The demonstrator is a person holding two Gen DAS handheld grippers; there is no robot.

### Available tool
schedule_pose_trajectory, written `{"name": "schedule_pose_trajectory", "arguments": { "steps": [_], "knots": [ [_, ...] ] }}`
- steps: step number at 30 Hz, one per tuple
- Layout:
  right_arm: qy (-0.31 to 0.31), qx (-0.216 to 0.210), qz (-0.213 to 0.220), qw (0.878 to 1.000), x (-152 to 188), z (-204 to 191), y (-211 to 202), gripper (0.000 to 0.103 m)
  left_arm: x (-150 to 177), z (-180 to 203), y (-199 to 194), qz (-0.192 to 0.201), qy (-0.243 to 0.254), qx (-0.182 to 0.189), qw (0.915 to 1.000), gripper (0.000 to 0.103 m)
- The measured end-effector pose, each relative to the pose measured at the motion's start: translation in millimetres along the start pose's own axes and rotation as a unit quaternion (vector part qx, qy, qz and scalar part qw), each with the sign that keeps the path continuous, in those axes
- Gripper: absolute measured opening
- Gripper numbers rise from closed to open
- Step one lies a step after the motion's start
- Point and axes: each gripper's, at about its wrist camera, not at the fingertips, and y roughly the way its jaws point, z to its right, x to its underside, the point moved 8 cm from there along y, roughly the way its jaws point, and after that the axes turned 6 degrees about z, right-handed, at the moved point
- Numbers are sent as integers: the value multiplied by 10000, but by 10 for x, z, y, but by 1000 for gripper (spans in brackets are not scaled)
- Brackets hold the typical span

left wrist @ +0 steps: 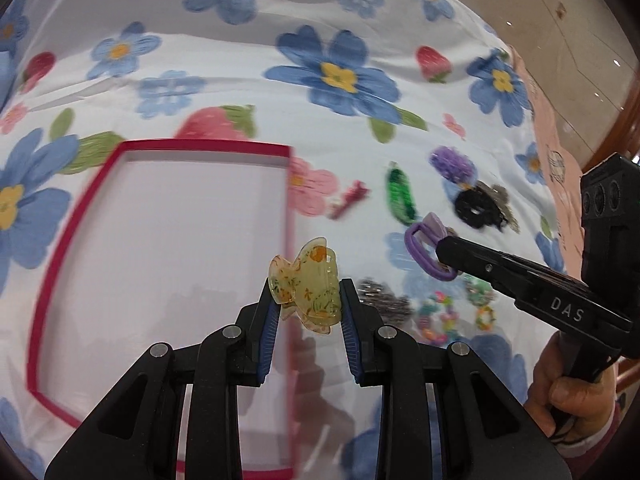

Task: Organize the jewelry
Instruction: 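Carry both clips into the red tray and open both tools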

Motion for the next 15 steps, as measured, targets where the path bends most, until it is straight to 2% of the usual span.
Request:
{"name": "schedule_pose_trajectory", "arguments": {
  "steps": [8, 15],
  "knots": [
    [-276, -340, -79, 9990, -166, -493, 361, 14, -204, -496, -32, 95, -53, -359, 9993, 27],
    [-469, -433, -315, 9975, -289, -747, 838, 14, -370, -910, 202, -33, -47, -634, 9980, 27]
  ]
}}
